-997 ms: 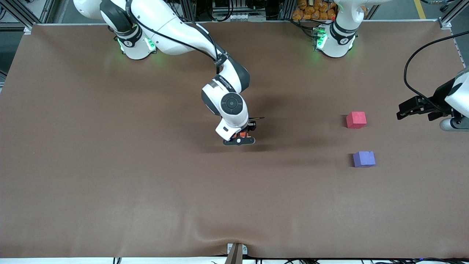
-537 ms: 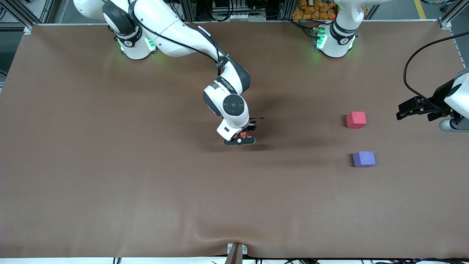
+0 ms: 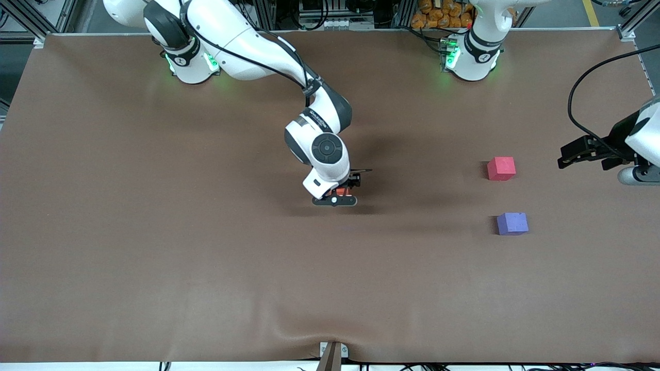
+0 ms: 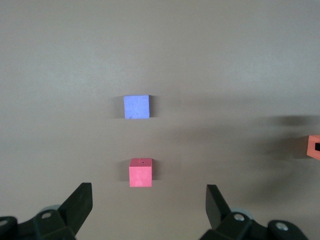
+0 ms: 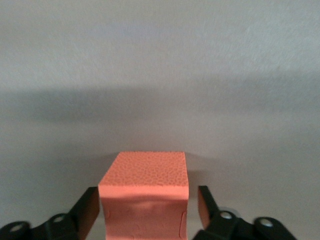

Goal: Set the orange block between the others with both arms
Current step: 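Lower the orange cube onto the table middle with the right gripper, then open the right gripper and withdraw while the left gripper reaches the cube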

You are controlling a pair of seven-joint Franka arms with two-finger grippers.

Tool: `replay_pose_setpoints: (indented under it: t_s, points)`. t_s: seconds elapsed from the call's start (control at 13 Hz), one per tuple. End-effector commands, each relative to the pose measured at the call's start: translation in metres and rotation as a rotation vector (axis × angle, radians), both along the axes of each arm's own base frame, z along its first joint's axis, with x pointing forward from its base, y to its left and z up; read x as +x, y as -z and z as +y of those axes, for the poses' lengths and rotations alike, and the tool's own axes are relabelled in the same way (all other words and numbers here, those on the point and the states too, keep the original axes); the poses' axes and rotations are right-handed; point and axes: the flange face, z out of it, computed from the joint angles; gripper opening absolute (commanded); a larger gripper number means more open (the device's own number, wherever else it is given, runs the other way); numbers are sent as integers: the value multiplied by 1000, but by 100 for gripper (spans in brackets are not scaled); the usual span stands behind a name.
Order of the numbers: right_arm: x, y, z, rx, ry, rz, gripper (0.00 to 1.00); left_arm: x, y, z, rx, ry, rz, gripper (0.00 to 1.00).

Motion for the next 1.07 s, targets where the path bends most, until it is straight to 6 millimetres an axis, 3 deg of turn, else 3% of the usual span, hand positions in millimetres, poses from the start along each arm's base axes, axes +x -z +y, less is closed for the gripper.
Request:
replay_pose_setpoints:
  t_s: [0.0,0.23,0.46,0.77,1.0]
  points:
    - [20,-37,-17,29,32,-5,100,0,-5,0,-24,8,2,100]
    - [36,-67,-38,33,32,-1,100,0,-6,-5,-24,10,-1,100]
    - [60,-91,-79,23,-35,20,100,2,-3,-29,-66,-10,8,100]
    - [96,-114,-144,24,-99,30,100,4,16,-86,-74,-37,53,100]
    - [114,-123,-185,27,-119,36,100,3,33,-151,-61,-95,83,100]
